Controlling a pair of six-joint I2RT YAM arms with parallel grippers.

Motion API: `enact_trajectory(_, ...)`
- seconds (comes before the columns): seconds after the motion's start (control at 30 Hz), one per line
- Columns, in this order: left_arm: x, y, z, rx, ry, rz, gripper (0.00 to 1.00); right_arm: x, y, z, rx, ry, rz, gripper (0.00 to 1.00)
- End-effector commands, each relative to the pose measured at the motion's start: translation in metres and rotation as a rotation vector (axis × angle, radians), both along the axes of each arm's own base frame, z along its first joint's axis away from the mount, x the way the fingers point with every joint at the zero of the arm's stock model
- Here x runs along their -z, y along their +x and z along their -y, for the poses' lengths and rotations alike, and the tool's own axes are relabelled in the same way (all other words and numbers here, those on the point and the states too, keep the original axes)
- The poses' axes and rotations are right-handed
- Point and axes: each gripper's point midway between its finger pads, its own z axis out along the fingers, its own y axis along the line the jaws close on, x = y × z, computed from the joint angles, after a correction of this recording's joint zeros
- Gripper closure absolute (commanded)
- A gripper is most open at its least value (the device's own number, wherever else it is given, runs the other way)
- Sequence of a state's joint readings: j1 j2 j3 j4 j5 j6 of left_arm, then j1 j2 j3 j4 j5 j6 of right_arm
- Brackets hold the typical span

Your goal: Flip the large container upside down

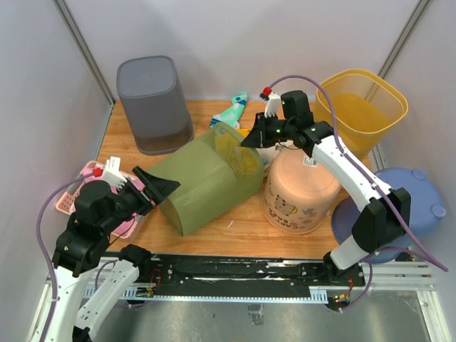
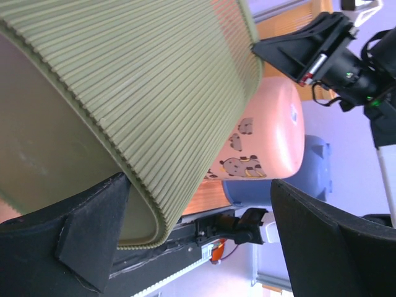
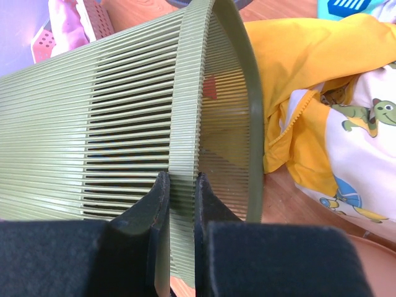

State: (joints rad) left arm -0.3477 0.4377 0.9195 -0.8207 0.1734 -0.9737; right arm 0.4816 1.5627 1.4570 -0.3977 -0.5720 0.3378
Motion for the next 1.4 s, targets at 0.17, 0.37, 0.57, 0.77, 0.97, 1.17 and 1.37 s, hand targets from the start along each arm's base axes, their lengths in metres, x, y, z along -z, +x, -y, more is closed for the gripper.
enact_trajectory(0.17,-0.153,-0.010,0.035,0.237,-0.175,0.478,0.04,-0.002,-0.038,-0.027,-0.110,0.032,-0.024,1.00)
enact_trajectory(0.37,-0.165,-0.009,0.044,0.284,-0.208,0.516,0.04,0.002,-0.075,-0.056,-0.210,0.029,-0.043,1.00)
enact_trajectory(0.57,-0.171,-0.010,0.045,0.295,-0.223,0.540,0.04,0.011,-0.108,-0.083,-0.301,0.025,-0.079,1.00)
enact_trajectory(0.77,-0.173,-0.008,0.047,0.303,-0.227,0.549,0.04,0.026,-0.131,-0.102,-0.361,0.017,-0.119,1.00)
enact_trajectory(0.97,-0.159,0.000,0.049,0.295,-0.217,0.520,0.04,0.042,-0.134,-0.108,-0.362,-0.003,-0.150,1.00)
enact_trajectory(1.17,-0.154,0.007,0.052,0.296,-0.222,0.513,0.04,0.054,-0.127,-0.102,-0.322,-0.052,-0.136,1.00)
enact_trajectory(1.37,-0.153,0.011,0.051,0.286,-0.194,0.504,0.04,0.082,-0.110,-0.074,-0.223,-0.153,-0.142,1.00)
